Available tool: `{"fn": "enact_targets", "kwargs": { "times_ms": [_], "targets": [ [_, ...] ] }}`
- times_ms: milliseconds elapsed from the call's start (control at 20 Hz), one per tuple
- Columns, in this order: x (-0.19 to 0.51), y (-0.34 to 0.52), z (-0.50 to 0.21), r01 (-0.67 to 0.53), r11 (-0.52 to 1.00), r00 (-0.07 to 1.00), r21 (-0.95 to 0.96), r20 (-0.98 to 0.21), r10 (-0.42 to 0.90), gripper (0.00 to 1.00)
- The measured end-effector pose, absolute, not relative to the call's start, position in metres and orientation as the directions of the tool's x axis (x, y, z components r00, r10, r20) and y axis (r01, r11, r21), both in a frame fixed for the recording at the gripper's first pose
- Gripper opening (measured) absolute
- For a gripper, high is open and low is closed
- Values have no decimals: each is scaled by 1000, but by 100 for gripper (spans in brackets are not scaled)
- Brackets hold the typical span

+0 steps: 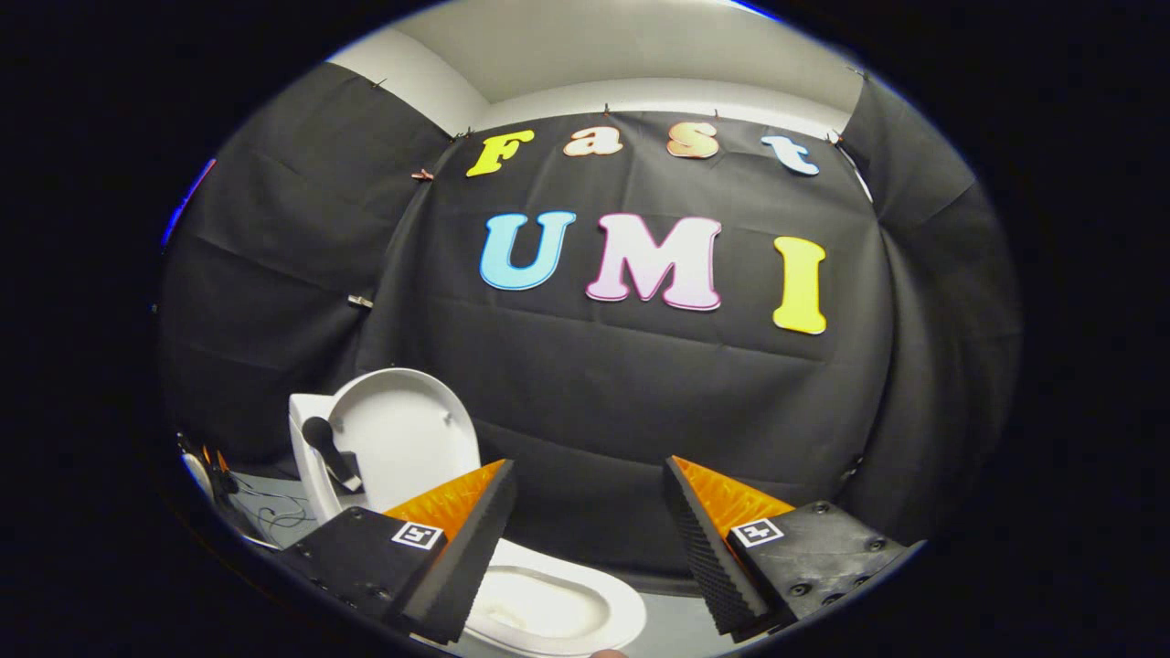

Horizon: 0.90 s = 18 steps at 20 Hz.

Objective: Open the toilet lid.

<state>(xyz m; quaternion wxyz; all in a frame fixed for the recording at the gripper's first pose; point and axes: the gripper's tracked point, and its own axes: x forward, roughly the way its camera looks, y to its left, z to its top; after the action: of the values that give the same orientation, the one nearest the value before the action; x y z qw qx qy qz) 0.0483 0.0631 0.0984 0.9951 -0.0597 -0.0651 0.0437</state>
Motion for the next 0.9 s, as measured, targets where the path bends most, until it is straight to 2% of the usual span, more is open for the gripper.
{"fn": "enact_targets", "kwargs": {
  "times_ms": [100,350,500,650,900],
  "targets": [
    [35,34,96,-27,992,991,-122,126,42,99],
    [15,5,83,-27,998,991,-55,128,34,98],
    [12,-27,79,50,997,989,-62,142,-41,98],
    [17,-27,64,64,997,994,37,89,-67,98],
    [12,-19,63,56,998,994,13,92,-57,99]
  ]
}}
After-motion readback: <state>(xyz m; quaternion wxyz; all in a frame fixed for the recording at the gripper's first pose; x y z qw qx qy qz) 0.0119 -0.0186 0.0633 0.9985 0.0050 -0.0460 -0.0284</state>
